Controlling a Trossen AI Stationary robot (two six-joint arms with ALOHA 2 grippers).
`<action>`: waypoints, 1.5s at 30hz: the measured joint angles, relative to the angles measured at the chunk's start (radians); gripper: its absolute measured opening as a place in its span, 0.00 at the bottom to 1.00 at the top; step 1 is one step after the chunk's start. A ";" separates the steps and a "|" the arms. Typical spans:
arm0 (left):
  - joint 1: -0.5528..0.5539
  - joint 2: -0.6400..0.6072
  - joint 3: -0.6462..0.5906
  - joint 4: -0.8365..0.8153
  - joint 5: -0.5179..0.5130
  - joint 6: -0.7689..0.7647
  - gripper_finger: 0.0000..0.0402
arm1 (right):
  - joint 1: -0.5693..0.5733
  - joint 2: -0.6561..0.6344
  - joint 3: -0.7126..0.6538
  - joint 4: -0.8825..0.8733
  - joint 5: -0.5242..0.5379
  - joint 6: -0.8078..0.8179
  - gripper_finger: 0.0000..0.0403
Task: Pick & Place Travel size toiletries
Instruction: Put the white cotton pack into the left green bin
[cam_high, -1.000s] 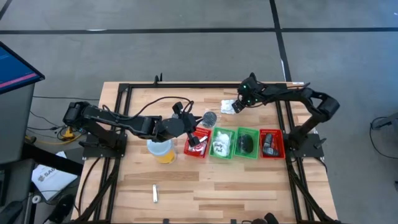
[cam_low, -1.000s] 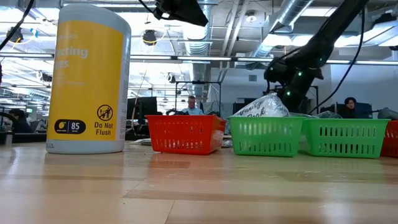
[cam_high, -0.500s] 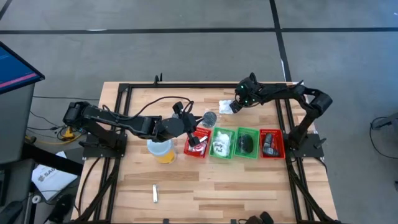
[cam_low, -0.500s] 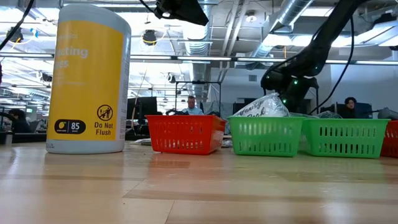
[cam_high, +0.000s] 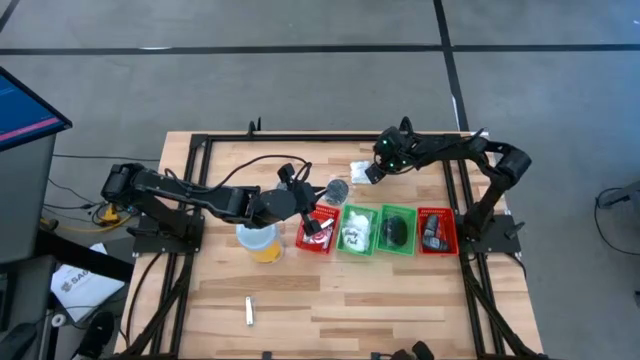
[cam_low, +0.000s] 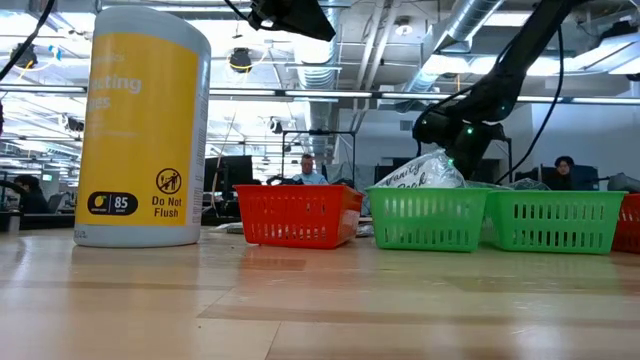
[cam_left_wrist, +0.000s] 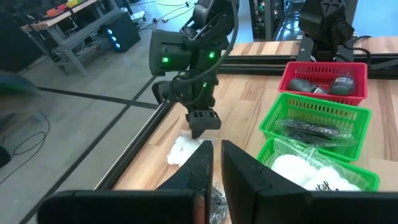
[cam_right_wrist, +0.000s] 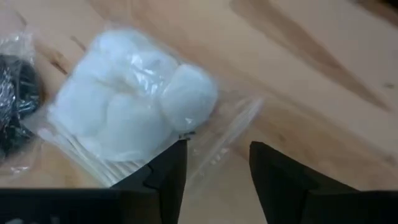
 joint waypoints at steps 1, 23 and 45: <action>0.000 0.000 0.000 0.000 0.000 0.000 0.06 | 0.006 0.006 0.000 0.003 0.000 0.000 0.40; 0.000 0.000 0.000 -0.002 0.000 0.000 0.06 | 0.055 0.077 0.162 -0.097 0.002 -0.111 0.00; 0.000 0.000 0.000 -0.002 0.000 0.000 0.06 | 0.109 0.074 0.390 -0.404 0.008 -0.215 0.00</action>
